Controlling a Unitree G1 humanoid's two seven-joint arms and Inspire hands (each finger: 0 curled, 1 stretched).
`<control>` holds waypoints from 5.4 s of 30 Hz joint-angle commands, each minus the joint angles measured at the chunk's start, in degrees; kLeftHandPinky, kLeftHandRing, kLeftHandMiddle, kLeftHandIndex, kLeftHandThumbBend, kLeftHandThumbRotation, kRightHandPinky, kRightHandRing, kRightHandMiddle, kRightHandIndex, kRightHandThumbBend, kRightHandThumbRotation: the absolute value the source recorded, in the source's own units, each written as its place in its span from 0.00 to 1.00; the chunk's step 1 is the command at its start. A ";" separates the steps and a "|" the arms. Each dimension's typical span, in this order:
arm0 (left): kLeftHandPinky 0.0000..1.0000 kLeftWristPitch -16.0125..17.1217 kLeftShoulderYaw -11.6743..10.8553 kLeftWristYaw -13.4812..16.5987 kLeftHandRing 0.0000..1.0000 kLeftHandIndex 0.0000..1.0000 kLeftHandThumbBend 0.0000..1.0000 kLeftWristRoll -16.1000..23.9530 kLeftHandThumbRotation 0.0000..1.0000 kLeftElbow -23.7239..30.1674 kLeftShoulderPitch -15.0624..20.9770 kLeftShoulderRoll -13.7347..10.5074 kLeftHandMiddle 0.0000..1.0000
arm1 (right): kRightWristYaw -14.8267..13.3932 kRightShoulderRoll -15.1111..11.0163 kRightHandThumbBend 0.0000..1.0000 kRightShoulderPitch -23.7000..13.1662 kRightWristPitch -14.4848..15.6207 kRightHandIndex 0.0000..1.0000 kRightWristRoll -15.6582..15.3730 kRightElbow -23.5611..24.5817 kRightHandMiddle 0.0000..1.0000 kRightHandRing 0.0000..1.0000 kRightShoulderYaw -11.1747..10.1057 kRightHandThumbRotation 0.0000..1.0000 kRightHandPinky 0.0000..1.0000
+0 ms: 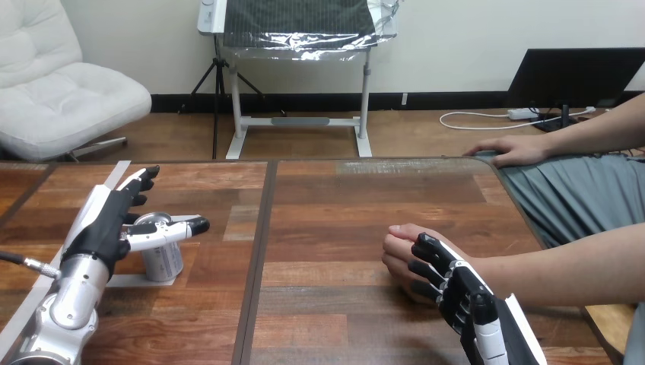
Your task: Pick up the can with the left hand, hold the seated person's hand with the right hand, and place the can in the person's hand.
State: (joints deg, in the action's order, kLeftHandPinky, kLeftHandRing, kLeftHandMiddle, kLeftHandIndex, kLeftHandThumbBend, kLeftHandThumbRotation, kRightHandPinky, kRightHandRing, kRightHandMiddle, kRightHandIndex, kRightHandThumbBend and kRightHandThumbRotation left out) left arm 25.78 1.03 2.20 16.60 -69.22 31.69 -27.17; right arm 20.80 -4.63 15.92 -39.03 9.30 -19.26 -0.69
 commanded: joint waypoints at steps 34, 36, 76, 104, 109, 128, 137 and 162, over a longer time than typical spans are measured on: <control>0.79 -3.43 1.13 1.32 0.89 0.92 0.85 1.52 0.33 -0.57 3.46 -1.99 0.92 | 0.63 -0.36 0.96 -2.89 -0.32 0.90 1.22 1.97 0.91 0.89 -0.43 1.00 0.85; 0.80 -3.49 1.12 1.31 0.89 0.92 0.85 1.51 0.33 -0.56 3.45 -2.00 0.92 | 0.54 -0.39 0.97 -2.88 -0.24 0.90 1.12 2.02 0.91 0.89 -0.45 1.00 0.85; 0.75 -5.32 2.04 3.60 0.82 0.82 0.76 2.45 0.09 -0.65 2.90 -1.65 0.83 | 0.06 -0.70 0.97 -2.67 1.28 0.89 0.56 3.68 0.90 0.88 -0.47 1.00 0.84; 0.71 -6.84 3.97 4.80 0.77 0.76 0.76 3.42 0.05 -0.43 3.50 -1.41 0.77 | 0.35 -0.77 0.97 -2.45 1.12 0.89 0.72 3.93 0.90 0.89 -0.52 1.00 0.84; 0.69 -7.32 4.45 5.27 0.76 0.75 0.76 4.06 0.06 -0.69 3.66 -1.38 0.76 | 0.39 -0.79 0.97 -2.34 1.16 0.89 0.79 4.01 0.90 0.89 -0.54 1.00 0.84; 0.64 -8.76 6.41 6.61 0.72 0.73 0.76 5.62 0.11 -0.73 3.99 -1.10 0.75 | -0.07 -0.61 0.98 -2.09 1.29 0.89 0.68 4.26 0.90 0.89 -0.69 1.00 0.84; 0.63 -9.82 7.22 6.88 0.72 0.72 0.76 5.75 0.12 -1.01 4.35 -0.92 0.74 | -0.33 -0.66 0.99 -2.02 1.30 0.88 0.54 4.35 0.90 0.88 -0.71 1.00 0.84; 0.53 -11.14 7.52 9.32 0.63 0.67 0.70 5.60 0.09 -0.93 4.62 -0.19 0.67 | -0.82 -0.57 0.98 -1.78 0.97 0.88 0.36 4.32 0.89 0.88 -0.59 1.00 0.84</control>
State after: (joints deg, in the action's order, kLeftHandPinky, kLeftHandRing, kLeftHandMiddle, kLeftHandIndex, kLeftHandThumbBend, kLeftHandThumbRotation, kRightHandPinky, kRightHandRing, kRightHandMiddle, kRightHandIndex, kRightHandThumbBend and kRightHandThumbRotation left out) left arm 14.67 8.33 9.86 21.99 -70.30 31.69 -27.93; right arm 20.22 -4.93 16.08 -37.36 9.30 -17.94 -0.89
